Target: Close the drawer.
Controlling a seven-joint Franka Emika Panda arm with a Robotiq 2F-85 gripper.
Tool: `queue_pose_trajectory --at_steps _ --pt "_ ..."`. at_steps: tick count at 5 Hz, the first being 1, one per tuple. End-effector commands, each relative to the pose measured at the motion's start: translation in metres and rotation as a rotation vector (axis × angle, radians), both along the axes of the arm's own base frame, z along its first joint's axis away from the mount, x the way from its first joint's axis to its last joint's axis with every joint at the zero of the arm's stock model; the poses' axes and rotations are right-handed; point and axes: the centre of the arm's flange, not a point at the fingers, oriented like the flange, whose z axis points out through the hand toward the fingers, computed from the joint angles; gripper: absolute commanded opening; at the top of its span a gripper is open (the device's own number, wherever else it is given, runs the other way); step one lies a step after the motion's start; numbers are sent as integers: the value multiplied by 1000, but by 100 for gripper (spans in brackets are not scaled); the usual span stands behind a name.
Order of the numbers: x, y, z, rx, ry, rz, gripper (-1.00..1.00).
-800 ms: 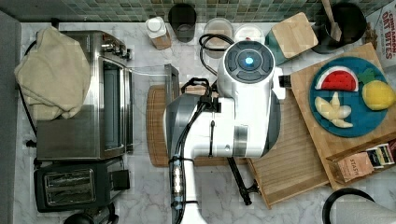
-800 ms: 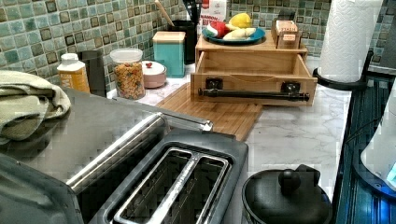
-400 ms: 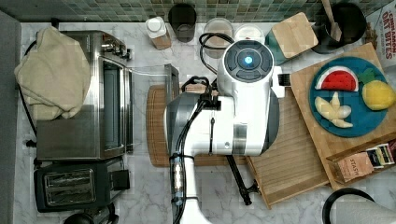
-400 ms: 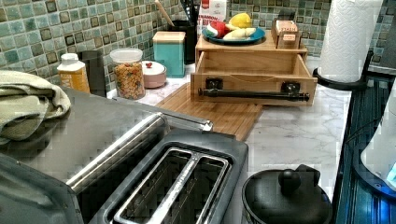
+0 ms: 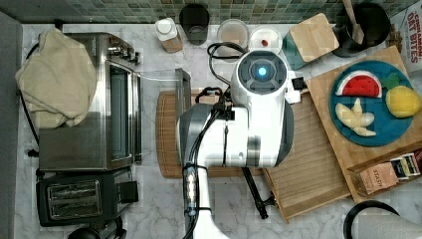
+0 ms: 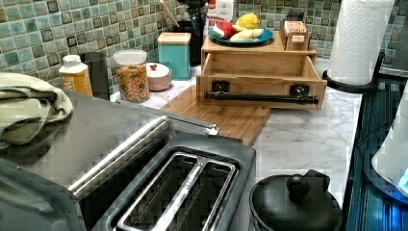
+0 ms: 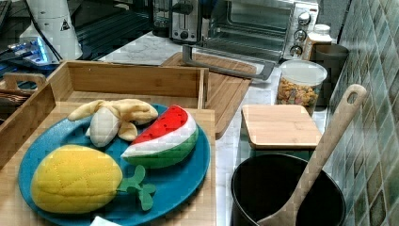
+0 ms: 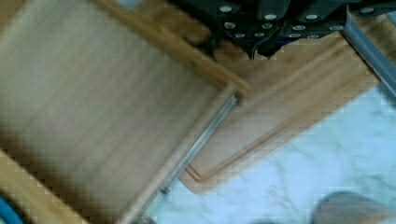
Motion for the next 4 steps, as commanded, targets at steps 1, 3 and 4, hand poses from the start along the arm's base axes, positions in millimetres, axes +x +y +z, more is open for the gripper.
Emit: queue_pose_trajectory --at_steps 1,3,4 --pt "-53 76 -38 48 -92 310 -100" --pt "-86 107 -72 5 -67 524 -100" --pt "-101 111 -82 13 -43 662 -100"
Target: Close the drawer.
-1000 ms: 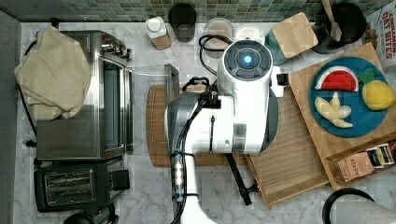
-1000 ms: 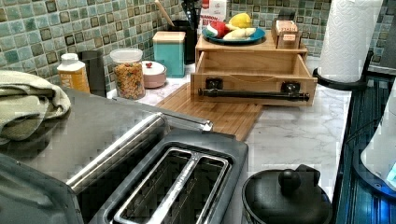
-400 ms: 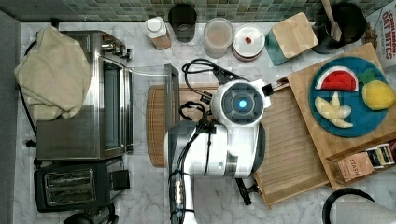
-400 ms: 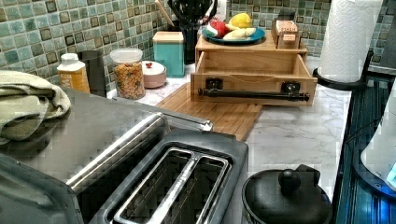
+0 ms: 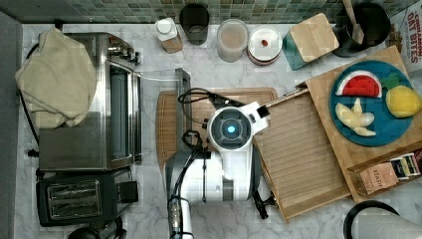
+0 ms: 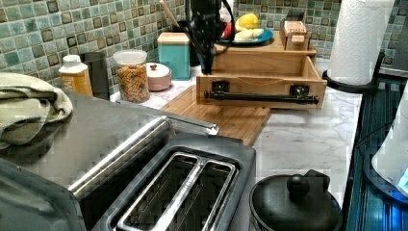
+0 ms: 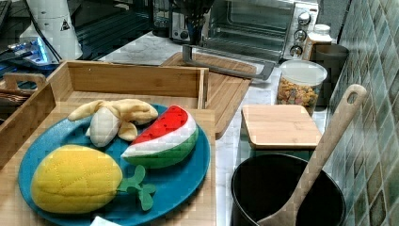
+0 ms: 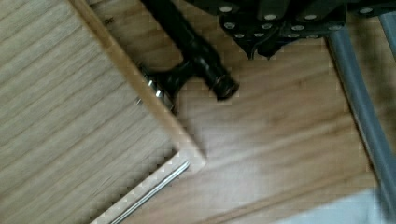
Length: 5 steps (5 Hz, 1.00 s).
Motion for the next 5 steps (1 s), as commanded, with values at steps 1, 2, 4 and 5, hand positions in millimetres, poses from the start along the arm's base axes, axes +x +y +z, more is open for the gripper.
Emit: queue_pose_trajectory --at_steps 1,2,4,5 --pt "-56 44 -5 -44 -74 534 -100" --pt "-71 22 -20 -101 -30 649 -100" --pt "-87 2 -61 -100 -23 711 -100" --pt "-100 1 -69 -94 -13 689 -100"
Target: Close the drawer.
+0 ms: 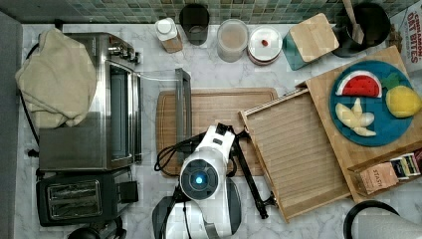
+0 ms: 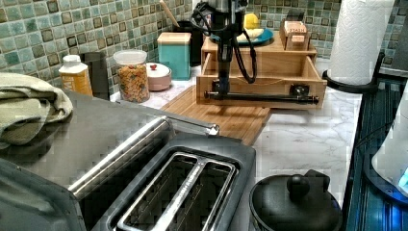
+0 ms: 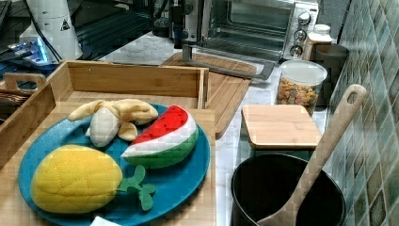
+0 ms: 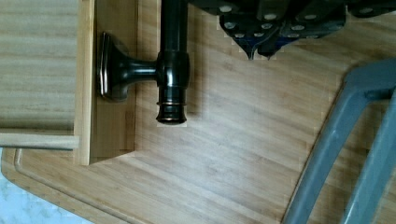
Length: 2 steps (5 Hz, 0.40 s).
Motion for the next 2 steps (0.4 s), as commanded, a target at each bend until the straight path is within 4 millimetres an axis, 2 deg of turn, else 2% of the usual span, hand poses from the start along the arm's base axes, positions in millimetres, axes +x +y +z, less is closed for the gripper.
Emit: queue_pose_trajectory --at_steps 1,2 --pt "-51 -32 -33 -35 75 2 -100" --pt "-60 -39 -35 -38 73 18 -100"
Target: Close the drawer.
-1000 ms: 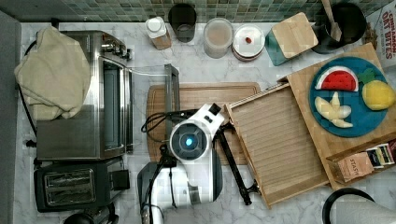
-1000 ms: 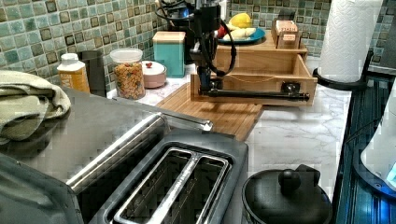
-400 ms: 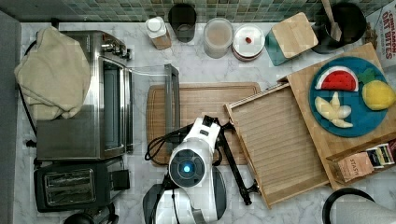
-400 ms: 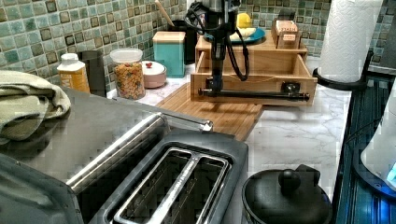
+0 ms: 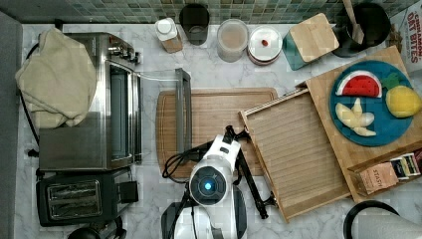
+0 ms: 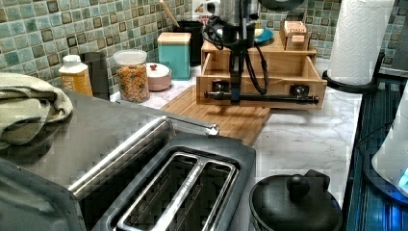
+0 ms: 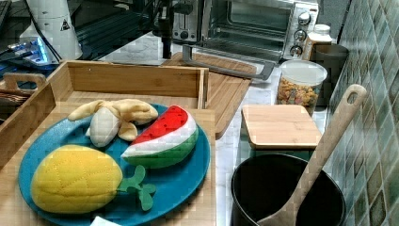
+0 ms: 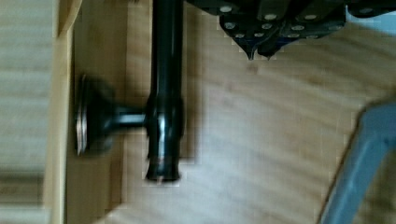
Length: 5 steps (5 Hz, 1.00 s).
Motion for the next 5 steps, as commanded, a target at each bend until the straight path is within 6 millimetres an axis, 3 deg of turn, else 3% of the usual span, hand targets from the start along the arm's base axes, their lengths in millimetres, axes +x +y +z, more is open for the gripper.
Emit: queue_pose_trajectory --at_steps 1,3,4,5 --pt "-41 -34 -8 -54 -13 69 -100" --pt "-34 -58 -35 -72 -26 119 -100" --pt "-35 -58 -45 -25 10 85 -100" --pt "-42 -44 -42 -2 32 23 -100"
